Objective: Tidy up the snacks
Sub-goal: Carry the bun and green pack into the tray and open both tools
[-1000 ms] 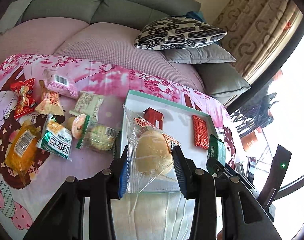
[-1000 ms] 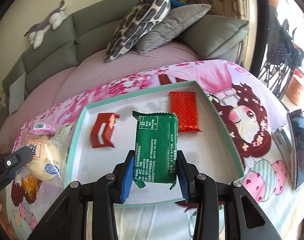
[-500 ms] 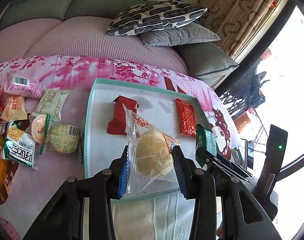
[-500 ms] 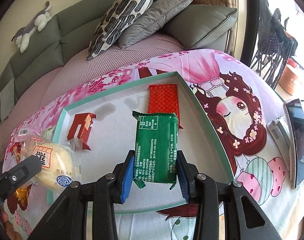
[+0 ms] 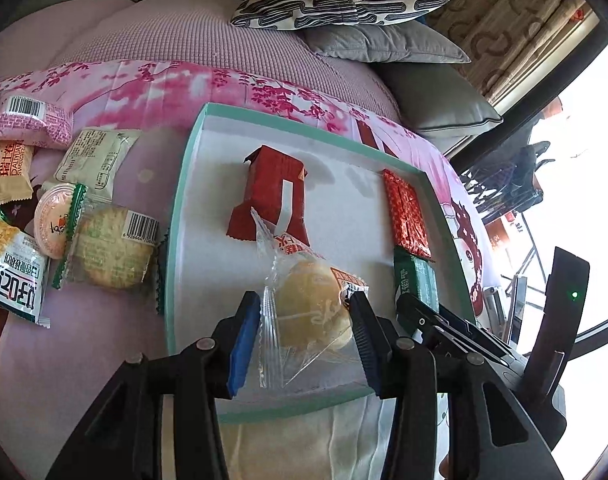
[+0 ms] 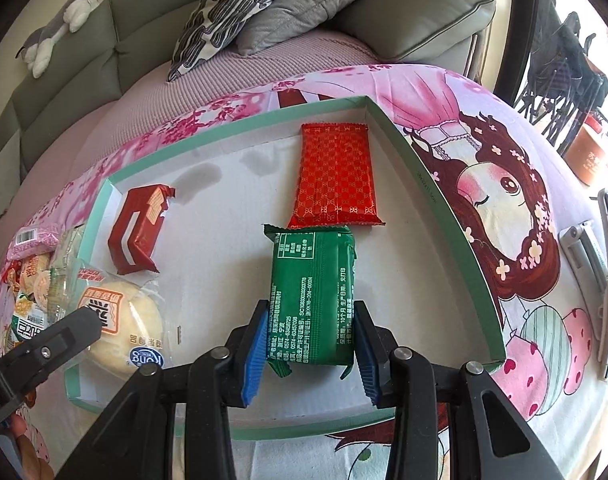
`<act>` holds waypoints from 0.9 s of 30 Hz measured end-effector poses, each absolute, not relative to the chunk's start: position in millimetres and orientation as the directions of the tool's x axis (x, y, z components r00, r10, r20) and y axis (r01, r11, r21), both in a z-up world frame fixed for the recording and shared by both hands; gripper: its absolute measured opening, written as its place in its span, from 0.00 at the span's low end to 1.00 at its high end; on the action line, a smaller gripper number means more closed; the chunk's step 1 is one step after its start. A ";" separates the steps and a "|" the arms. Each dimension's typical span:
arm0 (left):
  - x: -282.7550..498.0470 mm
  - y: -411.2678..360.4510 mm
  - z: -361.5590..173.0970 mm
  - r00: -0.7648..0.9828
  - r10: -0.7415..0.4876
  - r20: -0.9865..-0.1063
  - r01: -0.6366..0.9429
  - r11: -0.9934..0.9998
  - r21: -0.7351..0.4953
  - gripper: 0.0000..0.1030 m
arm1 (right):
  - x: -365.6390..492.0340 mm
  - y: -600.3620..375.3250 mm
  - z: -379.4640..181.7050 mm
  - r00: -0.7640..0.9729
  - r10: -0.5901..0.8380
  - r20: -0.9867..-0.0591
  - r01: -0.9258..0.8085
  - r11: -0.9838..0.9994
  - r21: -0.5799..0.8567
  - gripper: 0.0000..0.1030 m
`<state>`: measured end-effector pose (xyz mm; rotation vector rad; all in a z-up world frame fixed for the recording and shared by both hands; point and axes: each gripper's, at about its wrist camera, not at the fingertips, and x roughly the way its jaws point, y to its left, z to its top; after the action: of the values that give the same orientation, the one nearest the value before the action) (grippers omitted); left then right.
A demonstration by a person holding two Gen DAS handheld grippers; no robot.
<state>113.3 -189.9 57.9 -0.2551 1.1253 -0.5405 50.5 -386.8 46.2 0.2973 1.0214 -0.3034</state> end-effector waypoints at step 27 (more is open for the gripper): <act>108.7 -184.5 71.5 0.424 -0.438 -0.793 0.314 0.892 -0.325 0.88 | 50.8 -391.6 47.2 0.503 -0.108 -0.857 0.402 0.907 0.122 0.62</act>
<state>108.7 -184.5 71.5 -0.1342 1.0308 -0.4716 50.8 -391.6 47.2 0.3261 1.0004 -0.3144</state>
